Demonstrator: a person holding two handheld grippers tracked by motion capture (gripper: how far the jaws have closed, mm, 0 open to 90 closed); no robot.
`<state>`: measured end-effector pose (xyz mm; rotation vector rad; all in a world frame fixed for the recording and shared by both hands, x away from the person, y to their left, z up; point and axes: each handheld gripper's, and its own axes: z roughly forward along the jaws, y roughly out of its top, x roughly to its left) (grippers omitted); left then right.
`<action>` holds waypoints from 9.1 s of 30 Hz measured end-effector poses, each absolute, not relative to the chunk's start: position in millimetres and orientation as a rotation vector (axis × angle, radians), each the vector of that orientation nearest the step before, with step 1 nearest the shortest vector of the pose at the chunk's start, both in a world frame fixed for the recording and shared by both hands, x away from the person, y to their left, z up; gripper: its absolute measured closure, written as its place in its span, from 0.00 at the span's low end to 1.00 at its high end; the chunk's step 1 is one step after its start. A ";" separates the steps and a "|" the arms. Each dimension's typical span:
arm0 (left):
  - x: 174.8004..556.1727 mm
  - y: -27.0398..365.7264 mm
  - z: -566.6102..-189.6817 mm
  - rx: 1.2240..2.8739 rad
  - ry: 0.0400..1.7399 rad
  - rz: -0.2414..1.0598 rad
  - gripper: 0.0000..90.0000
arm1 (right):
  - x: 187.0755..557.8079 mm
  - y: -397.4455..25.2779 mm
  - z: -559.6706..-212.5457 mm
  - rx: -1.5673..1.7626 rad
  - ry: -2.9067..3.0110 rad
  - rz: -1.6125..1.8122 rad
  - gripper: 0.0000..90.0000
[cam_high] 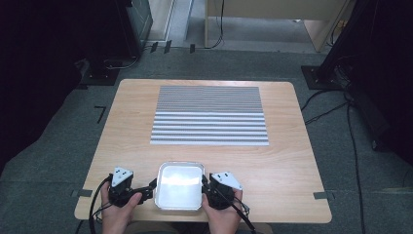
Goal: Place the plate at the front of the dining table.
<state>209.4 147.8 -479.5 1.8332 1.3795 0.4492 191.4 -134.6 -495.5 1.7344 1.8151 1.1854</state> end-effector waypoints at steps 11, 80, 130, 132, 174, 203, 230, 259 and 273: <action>209.2 146.9 -480.0 1.839 1.375 0.443 0.07 | 190.6 -127.3 -498.9 1.776 1.845 1.145 0.91; 208.6 143.5 -481.6 1.799 1.392 0.410 0.07 | 190.4 -134.6 -499.6 1.855 1.702 1.185 0.93; 189.0 102.9 -490.5 1.703 1.426 0.314 0.60 | 175.2 -127.1 -498.2 1.865 1.428 1.340 1.00; 188.6 101.9 -490.7 1.703 1.427 0.318 0.62 | 175.1 -125.3 -499.3 1.867 1.429 1.342 1.00; 194.3 113.5 -499.1 1.669 1.451 0.338 0.95 | 176.4 -118.9 -510.9 1.840 1.520 1.328 0.99; 223.2 90.6 -476.1 1.603 1.474 0.334 0.98 | 205.8 -142.8 -484.3 1.789 1.575 1.319 1.00; 274.0 64.2 -459.9 1.596 1.477 0.303 0.99 | 252.4 -171.3 -469.4 1.801 1.590 1.292 1.00; 391.7 35.7 -459.7 1.611 1.497 0.276 0.99 | 374.4 -200.4 -456.5 1.847 1.644 1.226 1.00; 440.4 22.3 -474.1 1.629 1.568 0.284 0.99 | 420.9 -206.4 -468.8 1.854 1.673 1.172 1.00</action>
